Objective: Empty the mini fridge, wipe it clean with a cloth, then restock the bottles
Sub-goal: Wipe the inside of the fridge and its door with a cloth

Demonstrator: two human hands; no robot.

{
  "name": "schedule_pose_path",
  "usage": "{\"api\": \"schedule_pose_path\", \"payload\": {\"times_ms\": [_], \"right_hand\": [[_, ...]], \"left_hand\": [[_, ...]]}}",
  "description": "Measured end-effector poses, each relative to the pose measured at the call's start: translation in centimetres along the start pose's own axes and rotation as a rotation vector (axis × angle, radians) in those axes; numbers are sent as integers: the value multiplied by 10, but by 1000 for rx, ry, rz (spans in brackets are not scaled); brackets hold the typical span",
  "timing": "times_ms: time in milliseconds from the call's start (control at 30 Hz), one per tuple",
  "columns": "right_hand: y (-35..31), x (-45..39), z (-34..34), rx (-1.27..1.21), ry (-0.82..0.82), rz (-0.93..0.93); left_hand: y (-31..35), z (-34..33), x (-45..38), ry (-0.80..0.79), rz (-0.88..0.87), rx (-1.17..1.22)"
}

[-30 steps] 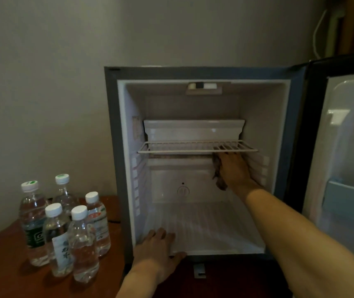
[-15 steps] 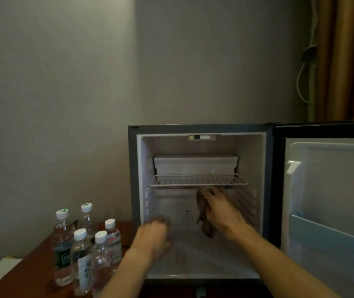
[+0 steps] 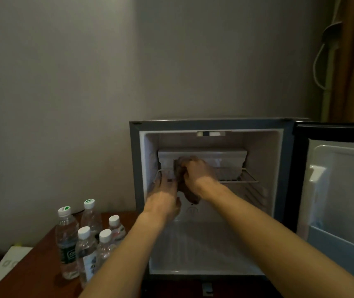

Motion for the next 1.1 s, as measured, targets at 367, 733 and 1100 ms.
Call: {"api": "schedule_pose_path", "payload": {"times_ms": [367, 733, 1100], "right_hand": [[12, -35, -42, -178, -146, -5], [15, -23, -37, -314, -172, -36], [29, -60, -54, -251, -119, -107]], "left_hand": [[-1, 0, 8, 94, -38, 23], [-1, 7, 18, 72, -58, 16], [0, 6, 18, 101, -70, -33]]}}
Point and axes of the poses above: each hand's wrist, its own x-axis away from the middle knuckle, its own z-axis out of the back of the hand, y = z × x, the point moved 9 cm from there along -x, towards the middle knuckle, and after that the axes turned 13 degrees about z, right-handed, at the moved point
